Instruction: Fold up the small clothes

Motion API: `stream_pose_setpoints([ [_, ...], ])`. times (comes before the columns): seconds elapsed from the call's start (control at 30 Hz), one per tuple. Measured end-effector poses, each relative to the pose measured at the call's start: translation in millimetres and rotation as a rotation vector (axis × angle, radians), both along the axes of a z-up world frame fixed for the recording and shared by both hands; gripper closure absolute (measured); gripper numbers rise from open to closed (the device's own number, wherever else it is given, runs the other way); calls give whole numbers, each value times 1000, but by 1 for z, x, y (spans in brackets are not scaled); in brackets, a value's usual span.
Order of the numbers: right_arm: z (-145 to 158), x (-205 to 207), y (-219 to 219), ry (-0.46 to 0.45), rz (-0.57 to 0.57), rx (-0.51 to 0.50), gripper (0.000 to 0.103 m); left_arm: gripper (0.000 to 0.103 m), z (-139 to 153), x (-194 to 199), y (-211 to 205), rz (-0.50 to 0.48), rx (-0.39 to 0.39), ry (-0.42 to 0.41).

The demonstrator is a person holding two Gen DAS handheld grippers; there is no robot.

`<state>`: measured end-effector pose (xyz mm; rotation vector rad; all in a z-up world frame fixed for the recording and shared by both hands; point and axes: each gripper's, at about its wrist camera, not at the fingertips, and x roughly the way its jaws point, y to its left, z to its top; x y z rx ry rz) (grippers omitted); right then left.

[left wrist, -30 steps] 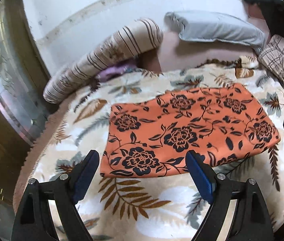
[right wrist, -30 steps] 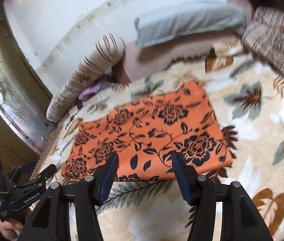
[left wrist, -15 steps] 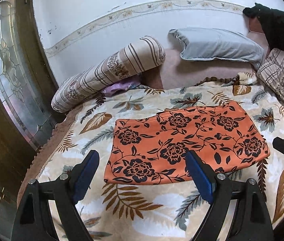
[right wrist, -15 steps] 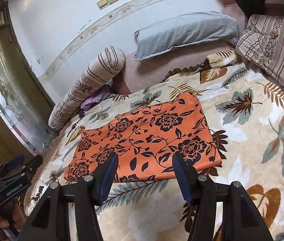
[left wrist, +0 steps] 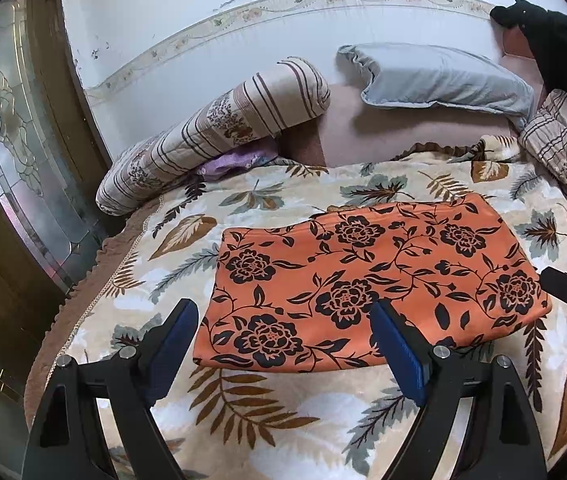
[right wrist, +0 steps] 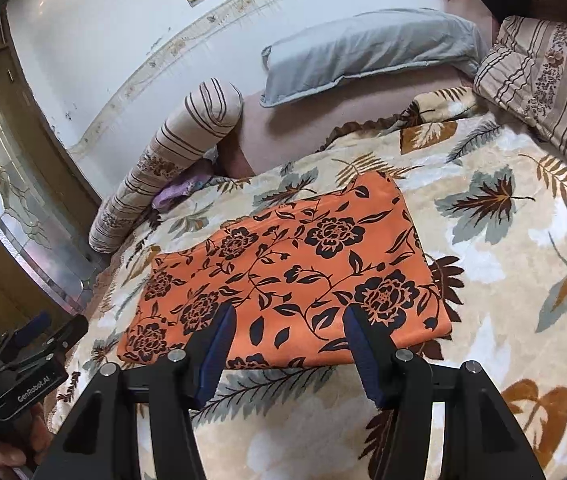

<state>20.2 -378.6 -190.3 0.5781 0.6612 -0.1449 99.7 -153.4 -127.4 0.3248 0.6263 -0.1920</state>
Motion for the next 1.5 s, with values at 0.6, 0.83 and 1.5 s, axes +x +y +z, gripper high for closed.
stream_pose_setpoints([
  [0.6, -61, 99, 0, 192, 75, 57, 43, 15, -103, 91, -17, 84, 89, 204],
  [0.83, -90, 122, 6, 314, 90, -32, 43, 13, -129, 103, -21, 104, 111, 276],
  [1.5, 10, 10, 11, -51, -36, -82, 42, 13, 23, -26, -3, 12, -9, -24],
])
